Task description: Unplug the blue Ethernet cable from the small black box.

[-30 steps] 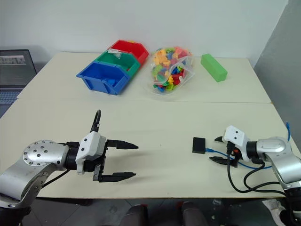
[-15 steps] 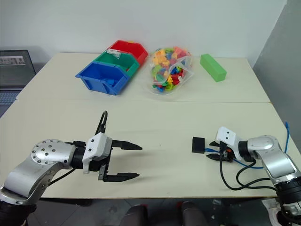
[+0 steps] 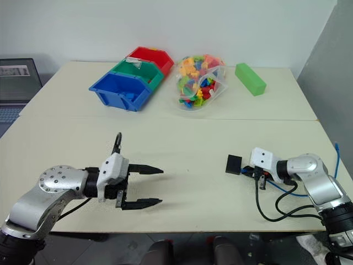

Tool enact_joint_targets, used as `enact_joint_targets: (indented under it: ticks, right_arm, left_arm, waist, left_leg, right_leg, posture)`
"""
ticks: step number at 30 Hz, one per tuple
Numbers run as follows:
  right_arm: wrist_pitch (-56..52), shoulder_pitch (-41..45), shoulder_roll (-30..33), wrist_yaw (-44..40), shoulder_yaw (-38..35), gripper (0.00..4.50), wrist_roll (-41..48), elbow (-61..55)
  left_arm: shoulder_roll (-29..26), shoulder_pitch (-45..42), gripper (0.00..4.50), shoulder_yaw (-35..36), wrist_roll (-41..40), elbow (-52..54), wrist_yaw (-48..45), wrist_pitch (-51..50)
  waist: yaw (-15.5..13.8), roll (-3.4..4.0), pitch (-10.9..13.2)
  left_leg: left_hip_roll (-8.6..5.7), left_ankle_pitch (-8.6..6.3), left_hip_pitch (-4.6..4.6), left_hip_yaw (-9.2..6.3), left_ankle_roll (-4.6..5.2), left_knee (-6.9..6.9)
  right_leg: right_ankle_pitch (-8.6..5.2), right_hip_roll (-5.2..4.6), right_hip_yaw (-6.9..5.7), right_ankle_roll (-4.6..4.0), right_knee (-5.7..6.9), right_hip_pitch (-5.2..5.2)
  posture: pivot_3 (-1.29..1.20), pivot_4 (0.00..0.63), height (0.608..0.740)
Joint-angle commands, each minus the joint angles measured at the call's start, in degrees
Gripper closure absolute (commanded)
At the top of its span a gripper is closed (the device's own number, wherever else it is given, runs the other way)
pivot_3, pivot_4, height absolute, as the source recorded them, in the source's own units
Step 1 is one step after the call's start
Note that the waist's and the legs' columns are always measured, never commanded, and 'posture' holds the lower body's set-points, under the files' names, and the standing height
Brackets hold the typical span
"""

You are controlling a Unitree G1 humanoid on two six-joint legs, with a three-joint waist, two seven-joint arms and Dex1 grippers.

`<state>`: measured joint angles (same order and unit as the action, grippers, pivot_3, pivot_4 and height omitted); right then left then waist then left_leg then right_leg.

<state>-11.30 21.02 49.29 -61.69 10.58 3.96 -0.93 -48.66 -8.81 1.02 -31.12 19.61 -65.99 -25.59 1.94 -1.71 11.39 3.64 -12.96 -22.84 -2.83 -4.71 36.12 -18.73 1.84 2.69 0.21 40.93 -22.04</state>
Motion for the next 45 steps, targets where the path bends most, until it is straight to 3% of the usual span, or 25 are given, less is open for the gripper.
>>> enact_joint_targets:
  ticks: [1,8,18,29,45]
  right_arm:
    - [6.5,2.6,-1.0,3.7,-1.0,4.34,-3.4,-5.9]
    - [14.4,10.0,-9.1,10.2,5.0,4.34,-13.0,-9.9]
    - [14.3,14.7,-15.7,10.8,7.7,4.34,-14.9,-12.6]
    - [15.7,16.0,-17.9,11.0,8.5,4.34,-15.5,-12.8]
    - [16.3,14.7,-18.3,11.0,8.5,4.34,-15.8,-14.5]
  left_arm:
    - [2.8,-3.4,0.13,4.6,-9.5,-2.5,3.3,-9.5]
    - [8.5,-13.6,0.13,7.9,-20.4,-9.8,9.8,-23.5]
    - [11.7,-18.5,0.13,8.2,-22.2,-12.1,13.1,-27.2]
    - [15.0,-21.9,0.13,9.1,-22.7,-15.2,13.9,-28.3]
    - [14.5,-22.6,3.6,7.0,-21.7,-16.0,10.3,-29.1]
  waist:
    - [0.0,0.0,0.0]
    - [0.0,-0.01,0.0]
    - [-0.1,-0.01,0.0]
    - [-0.1,-0.01,0.0]
    - [-0.1,-0.01,0.0]
  left_leg:
    - [0.0,0.0,-0.01,-0.01,0.0,0.0]
    - [0.0,0.01,-0.04,-0.07,-0.01,0.03]
    - [-0.01,0.02,-0.08,-0.1,-0.03,0.05]
    - [-0.01,0.03,-0.08,-0.1,-0.05,0.05]
    - [-0.01,0.03,-0.08,-0.1,-0.06,0.05]
  right_leg:
    - [0.0,0.0,-0.01,0.01,0.0,0.0]
    - [0.01,0.01,-0.08,-0.02,0.07,-0.03]
    - [0.17,-0.02,-0.11,-0.29,0.08,-0.02]
    - [0.17,-0.03,-0.11,-0.3,0.08,-0.02]
    - [0.17,-0.03,-0.11,-0.3,0.07,-0.02]
  posture:
    - [0.0,0.15,0.74]
    - [0.0,0.15,0.74]
    - [0.0,0.15,0.74]
    - [0.0,0.15,0.74]
    - [0.0,0.15,0.74]
